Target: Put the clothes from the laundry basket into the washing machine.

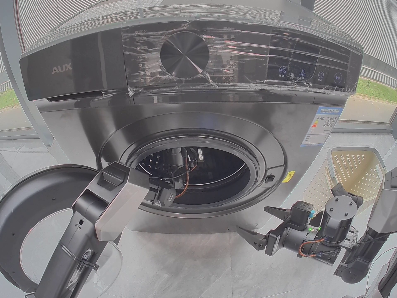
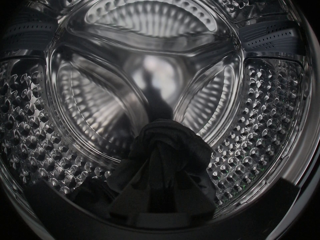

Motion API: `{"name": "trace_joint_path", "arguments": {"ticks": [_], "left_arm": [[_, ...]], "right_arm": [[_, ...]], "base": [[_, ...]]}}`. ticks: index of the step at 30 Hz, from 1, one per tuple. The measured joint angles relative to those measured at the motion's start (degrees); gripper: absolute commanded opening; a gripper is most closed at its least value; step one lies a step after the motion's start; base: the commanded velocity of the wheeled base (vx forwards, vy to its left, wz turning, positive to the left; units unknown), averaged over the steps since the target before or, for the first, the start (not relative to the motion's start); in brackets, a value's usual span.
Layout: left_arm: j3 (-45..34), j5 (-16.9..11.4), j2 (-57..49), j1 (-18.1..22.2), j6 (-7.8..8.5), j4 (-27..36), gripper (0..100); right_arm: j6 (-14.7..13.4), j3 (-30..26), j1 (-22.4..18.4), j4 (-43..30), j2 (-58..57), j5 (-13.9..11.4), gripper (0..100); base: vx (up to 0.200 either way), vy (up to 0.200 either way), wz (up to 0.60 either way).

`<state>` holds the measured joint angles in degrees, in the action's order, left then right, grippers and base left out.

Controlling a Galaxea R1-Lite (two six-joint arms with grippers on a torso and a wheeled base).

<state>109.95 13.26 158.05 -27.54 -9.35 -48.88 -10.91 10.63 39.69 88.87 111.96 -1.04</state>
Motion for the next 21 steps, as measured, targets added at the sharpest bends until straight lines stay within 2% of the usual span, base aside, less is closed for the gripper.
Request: {"name": "trace_joint_path", "arguments": {"ticks": [10,21], "left_arm": [[-2.6,0.0,-0.5,-0.3,-0.61,-0.2,100],[-21.4,-0.1,-8.4,-3.3,-1.12,-1.4,100]], "right_arm": [[0.0,-0.2,0.0,0.0,0.0,0.0,100],[0.0,-0.3,0.3,0.0,0.0,0.0,100]], "base": [[0.0,0.0,0.0],[0.0,0.0,0.0]]}}
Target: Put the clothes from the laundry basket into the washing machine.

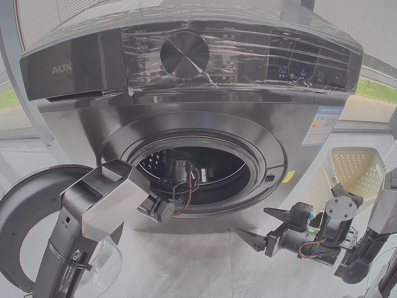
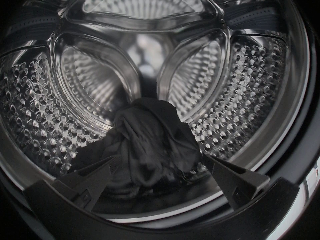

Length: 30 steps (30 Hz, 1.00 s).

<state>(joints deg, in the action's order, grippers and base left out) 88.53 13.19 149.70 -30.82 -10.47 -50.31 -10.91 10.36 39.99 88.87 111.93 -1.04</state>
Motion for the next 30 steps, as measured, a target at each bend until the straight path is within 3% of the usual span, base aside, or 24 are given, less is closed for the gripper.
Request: {"name": "trace_joint_path", "arguments": {"ticks": [16,25,30], "left_arm": [[-35.8,-0.6,-17.1,-9.4,-0.69,-11.7,100],[-54.1,-0.6,-33.5,-13.4,-3.51,-16.9,100],[-63.8,-0.3,-43.0,-13.7,-4.46,-17.7,100]], "right_arm": [[0.1,-1.4,0.8,0.0,-0.2,0.5,100],[0.8,-2.7,0.9,-0.1,-3.3,5.3,100],[1.1,-3.7,-0.7,-0.1,-6.7,6.8,100]], "base": [[0.0,0.0,0.0],[0.0,0.0,0.0],[0.0,0.0,0.0]]}}
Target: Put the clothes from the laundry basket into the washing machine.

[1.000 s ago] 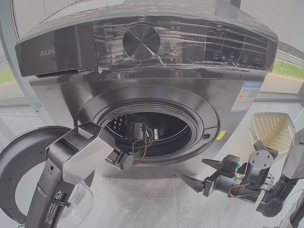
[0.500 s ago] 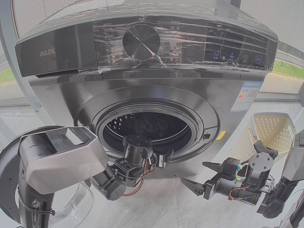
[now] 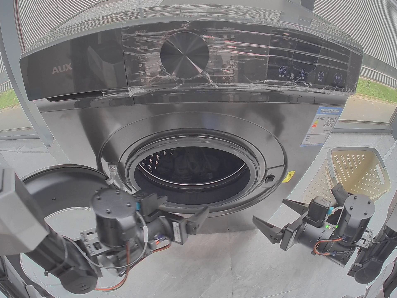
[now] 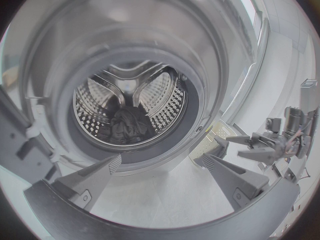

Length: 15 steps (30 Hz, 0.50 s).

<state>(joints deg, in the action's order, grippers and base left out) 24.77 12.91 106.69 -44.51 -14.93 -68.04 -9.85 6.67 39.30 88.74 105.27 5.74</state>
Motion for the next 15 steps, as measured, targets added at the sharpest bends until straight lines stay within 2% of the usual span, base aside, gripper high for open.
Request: {"name": "trace_joint_path", "arguments": {"ticks": [4,10,13,15], "left_arm": [[-6.5,0.3,-7.2,1.5,-0.28,-0.5,100],[-11.2,0.4,-14.9,5.4,-0.04,-1.4,100],[-12.8,0.5,-18.0,6.6,1.41,-1.5,100],[-13.8,1.5,-20.0,7.6,2.95,-1.5,100]], "right_arm": [[0.2,-1.6,-2.6,0.0,-2.8,0.7,100],[0.6,-4.8,-7.2,-0.2,-7.6,1.1,100],[1.0,-5.3,-9.5,-0.4,-9.9,1.1,100],[1.6,-5.5,-10.9,-0.6,-11.6,1.1,100]], "base": [[0.0,0.0,0.0],[0.0,0.0,0.0],[0.0,0.0,0.0],[-0.2,0.0,0.0]]}}
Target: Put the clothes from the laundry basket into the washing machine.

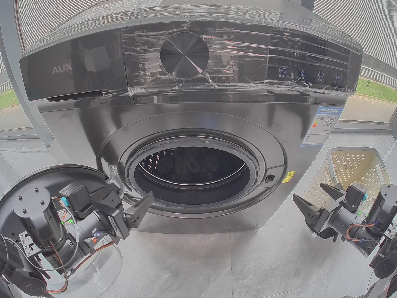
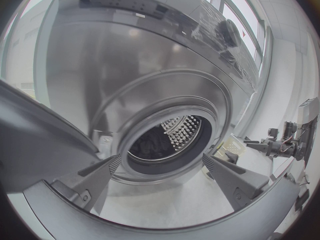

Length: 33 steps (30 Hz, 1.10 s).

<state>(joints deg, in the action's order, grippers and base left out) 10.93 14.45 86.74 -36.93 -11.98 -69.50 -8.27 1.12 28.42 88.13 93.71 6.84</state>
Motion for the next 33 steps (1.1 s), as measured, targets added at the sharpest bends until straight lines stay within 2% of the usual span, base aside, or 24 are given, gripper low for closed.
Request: {"name": "trace_joint_path", "arguments": {"ticks": [8,15,18,22,25,28,33], "left_arm": [[-3.2,3.3,-3.5,1.8,1.95,-0.3,100],[-6.0,3.8,-7.8,2.0,4.96,-0.4,100],[-7.6,4.8,-10.8,2.0,6.4,-0.1,100],[-9.0,6.3,-15.1,2.2,7.53,1.5,100],[-9.6,7.0,-19.5,3.0,8.22,4.5,100],[-9.9,7.4,-24.3,4.1,8.66,9.5,100],[-10.0,7.8,-33.8,7.0,8.42,22.4,100]], "right_arm": [[1.4,-0.1,-1.6,-2.8,-4.8,0.4,100],[1.5,-0.1,-1.5,-19.3,-13.0,1.8,100],[1.4,-0.1,-1.4,-25.9,-18.5,2.7,100],[1.5,-0.1,-1.5,-32.8,-26.1,3.8,100],[1.7,-0.1,-2.4,-39.4,-33.2,4.1,100],[1.9,-0.1,-3.8,-46.9,-40.8,4.1,100],[2.1,-0.1,-6.9,-57.3,-52.7,3.6,100]], "base": [[-0.2,0.0,0.0],[-0.2,0.0,0.0],[-0.2,0.0,0.0],[-0.2,0.0,0.0],[-0.2,0.0,0.0],[0.0,0.0,0.0],[0.0,0.0,0.0]]}}
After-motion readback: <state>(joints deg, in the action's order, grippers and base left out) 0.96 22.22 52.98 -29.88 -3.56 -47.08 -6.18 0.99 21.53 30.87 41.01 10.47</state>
